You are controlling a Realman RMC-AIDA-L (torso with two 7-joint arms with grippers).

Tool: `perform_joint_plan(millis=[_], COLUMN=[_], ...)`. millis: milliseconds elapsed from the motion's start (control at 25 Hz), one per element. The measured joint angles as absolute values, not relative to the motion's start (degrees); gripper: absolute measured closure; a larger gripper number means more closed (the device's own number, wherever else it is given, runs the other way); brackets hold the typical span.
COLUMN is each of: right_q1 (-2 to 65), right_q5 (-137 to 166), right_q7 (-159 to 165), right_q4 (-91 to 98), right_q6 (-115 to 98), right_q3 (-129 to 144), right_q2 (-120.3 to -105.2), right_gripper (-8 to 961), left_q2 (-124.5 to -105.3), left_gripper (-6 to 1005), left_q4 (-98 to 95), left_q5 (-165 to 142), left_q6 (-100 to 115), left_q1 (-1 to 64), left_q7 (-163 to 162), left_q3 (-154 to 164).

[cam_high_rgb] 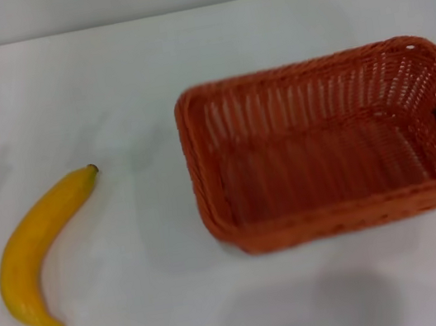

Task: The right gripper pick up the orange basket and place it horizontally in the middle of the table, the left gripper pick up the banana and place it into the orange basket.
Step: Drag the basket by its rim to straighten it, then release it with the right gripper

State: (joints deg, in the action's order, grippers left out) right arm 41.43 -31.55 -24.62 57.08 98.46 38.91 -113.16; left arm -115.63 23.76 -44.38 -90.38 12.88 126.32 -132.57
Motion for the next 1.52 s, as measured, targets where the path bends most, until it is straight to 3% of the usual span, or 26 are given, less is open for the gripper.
perform_joint_plan(millis=[360,880,1280,1440,1520], right_q1=[40.5,39.6,39.1,38.2,37.2], right_q5=[-31.1,-31.4,-35.4,-36.1,-37.9], right_q7=[-24.4,-26.0,-27.1,-28.0,-29.5], right_q4=[61.4,62.4,63.7,66.1,68.2], right_q6=[98.7,101.0,103.9,104.9,105.0], right_q3=[43.8,43.9,43.1,42.7,40.9], right_q2=[-114.22,-114.56,-113.42,-112.44,-111.26], right_gripper=[832,836,479,382,344], left_q2=[-115.93,-116.10,-116.05,-115.72,-115.39], left_gripper=[210,220,229,232,234], left_q4=[24.0,24.0,25.0,30.2,34.0], left_q5=[-44.6,-44.7,-45.1,-48.9,-51.7], left_q6=[-89.9,-90.3,-90.8,-90.3,-89.5], left_q1=[12.5,12.2,11.2,9.2,8.0], left_q7=[126.0,126.0,123.8,118.4,114.0], left_q3=[-132.7,-132.5,-132.6,-132.9,-133.1])
